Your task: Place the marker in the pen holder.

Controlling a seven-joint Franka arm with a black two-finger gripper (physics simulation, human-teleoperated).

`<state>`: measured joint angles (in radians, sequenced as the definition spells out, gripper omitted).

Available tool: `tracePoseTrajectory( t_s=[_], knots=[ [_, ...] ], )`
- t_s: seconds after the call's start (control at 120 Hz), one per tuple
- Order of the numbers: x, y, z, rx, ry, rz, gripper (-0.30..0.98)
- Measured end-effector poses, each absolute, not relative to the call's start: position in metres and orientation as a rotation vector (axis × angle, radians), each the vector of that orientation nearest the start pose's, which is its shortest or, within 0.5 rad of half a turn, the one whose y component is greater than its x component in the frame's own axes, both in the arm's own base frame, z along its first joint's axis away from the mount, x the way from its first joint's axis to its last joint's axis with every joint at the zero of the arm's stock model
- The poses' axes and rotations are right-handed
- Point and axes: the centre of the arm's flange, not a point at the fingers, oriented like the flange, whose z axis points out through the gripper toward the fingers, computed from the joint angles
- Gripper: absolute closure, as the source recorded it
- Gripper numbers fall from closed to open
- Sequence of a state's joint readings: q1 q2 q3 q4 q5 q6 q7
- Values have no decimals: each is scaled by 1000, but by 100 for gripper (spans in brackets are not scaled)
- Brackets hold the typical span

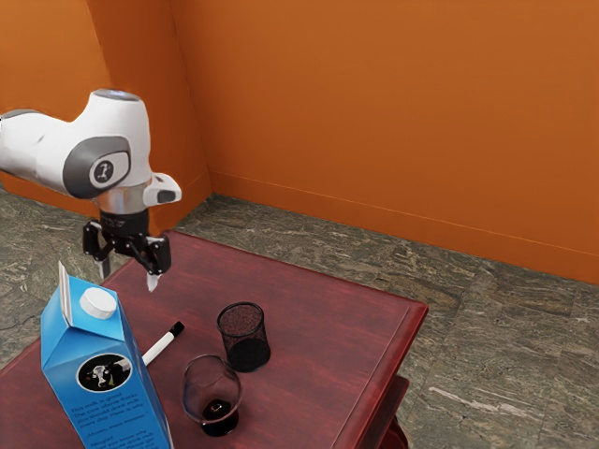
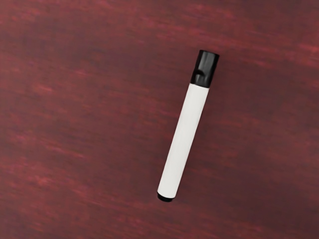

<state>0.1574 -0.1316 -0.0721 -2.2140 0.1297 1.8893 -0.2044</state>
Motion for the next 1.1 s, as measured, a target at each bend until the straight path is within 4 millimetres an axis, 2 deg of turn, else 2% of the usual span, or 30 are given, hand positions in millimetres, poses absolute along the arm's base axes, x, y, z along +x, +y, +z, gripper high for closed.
tracePoseTrajectory(
  t_s=[0.15,0.45,0.717,1.1],
  knots=[
    [479,62,376,-2993,-380,243,1],
    [488,62,302,-3042,-368,184,2],
    [495,77,281,-3062,-393,99,3],
    [486,79,255,-3106,-447,132,4]
  ],
)
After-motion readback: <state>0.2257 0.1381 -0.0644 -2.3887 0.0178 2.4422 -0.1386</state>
